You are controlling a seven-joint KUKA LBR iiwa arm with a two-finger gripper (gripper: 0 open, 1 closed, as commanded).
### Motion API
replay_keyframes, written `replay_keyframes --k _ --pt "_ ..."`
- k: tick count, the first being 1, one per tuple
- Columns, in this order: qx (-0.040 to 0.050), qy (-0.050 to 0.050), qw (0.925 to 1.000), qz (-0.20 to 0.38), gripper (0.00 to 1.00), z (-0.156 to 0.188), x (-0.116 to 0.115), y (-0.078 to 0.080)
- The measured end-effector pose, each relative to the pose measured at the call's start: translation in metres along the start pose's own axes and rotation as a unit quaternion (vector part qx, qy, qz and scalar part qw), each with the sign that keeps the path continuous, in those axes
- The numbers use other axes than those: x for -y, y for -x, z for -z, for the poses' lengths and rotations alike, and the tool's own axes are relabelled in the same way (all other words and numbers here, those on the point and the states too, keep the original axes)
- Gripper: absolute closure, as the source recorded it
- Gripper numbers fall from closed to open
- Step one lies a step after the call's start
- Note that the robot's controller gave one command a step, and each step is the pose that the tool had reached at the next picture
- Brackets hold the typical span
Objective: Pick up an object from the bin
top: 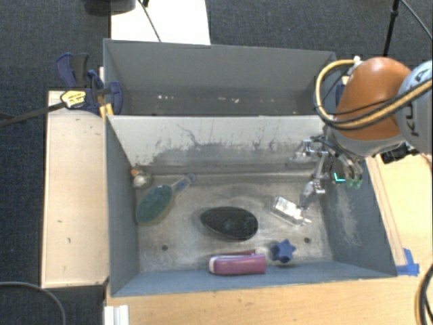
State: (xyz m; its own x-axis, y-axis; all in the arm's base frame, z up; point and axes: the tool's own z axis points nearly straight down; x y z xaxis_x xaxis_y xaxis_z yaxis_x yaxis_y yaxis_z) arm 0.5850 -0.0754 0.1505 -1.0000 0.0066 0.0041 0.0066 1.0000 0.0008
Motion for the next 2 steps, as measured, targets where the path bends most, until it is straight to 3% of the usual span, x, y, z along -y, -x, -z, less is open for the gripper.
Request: replay_keyframes --k 1,2 --pt "0.0066 0.0 0.9976 -0.069 0.0 -0.0776 -0.0274 -0.054" --pt "0.0097 0.0 0.9977 -0.067 1.0 -0.0756 -0.0265 -0.0518"
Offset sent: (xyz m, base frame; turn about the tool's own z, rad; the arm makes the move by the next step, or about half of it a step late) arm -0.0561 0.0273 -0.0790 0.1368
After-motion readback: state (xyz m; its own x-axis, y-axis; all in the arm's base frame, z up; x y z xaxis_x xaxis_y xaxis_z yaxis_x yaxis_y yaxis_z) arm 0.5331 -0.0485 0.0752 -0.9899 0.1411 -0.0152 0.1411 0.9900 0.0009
